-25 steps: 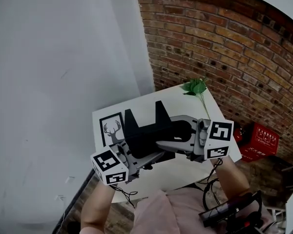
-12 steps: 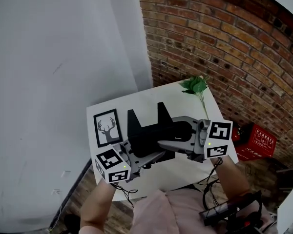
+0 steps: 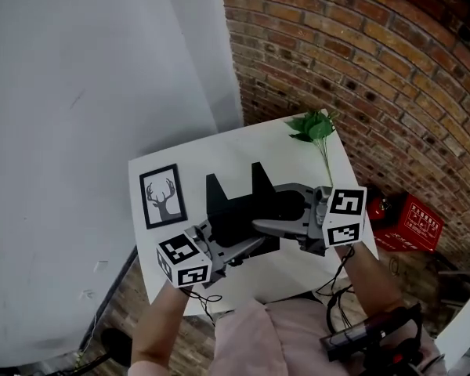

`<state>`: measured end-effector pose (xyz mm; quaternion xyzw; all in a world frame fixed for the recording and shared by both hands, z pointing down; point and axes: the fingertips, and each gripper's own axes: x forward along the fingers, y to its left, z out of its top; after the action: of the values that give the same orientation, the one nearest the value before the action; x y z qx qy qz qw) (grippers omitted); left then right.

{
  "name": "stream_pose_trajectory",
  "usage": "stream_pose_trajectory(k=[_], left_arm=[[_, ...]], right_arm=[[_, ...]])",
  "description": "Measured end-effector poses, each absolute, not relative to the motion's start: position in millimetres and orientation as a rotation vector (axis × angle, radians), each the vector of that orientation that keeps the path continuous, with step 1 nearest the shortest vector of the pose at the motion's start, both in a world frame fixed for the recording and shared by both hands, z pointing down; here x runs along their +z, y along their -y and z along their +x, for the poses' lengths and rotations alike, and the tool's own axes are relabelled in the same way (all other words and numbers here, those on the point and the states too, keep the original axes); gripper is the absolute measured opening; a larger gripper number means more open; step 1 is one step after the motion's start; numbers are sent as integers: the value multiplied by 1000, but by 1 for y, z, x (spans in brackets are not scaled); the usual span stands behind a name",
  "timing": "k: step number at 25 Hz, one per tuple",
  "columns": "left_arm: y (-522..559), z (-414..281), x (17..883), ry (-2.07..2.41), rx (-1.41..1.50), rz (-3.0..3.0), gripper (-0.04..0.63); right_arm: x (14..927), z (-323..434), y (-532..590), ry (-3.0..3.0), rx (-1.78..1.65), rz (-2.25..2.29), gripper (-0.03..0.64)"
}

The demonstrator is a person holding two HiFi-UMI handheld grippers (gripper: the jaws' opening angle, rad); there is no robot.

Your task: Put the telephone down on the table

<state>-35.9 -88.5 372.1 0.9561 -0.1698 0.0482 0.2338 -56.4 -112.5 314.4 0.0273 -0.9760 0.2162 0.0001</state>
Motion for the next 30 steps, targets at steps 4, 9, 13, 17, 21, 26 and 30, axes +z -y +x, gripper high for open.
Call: stream_pose_trajectory(k=[4, 9, 13, 17, 21, 26, 30], left_arm=[[92, -30, 389, 460, 130, 2580, 169], [96, -26, 411, 454, 125, 2525, 169], [97, -24, 426, 452, 128, 2483, 169], [98, -22, 442, 443, 128, 2442, 169], [98, -21, 456, 432, 118, 2401, 169], [100, -19, 474, 424, 117, 2361, 169], [100, -19, 486, 416, 106, 2322, 169]], right_arm=[[333, -51, 118, 3035, 750, 76, 195], [356, -48, 125, 2998, 826, 69, 193], [373, -46, 127, 2969, 888, 63, 195], [390, -45, 130, 2937, 946, 63, 195], [406, -45, 133, 2905, 994, 64, 195], [425, -44, 136, 2864, 1051, 65, 195], [440, -44, 137, 2832, 1103, 63, 195]])
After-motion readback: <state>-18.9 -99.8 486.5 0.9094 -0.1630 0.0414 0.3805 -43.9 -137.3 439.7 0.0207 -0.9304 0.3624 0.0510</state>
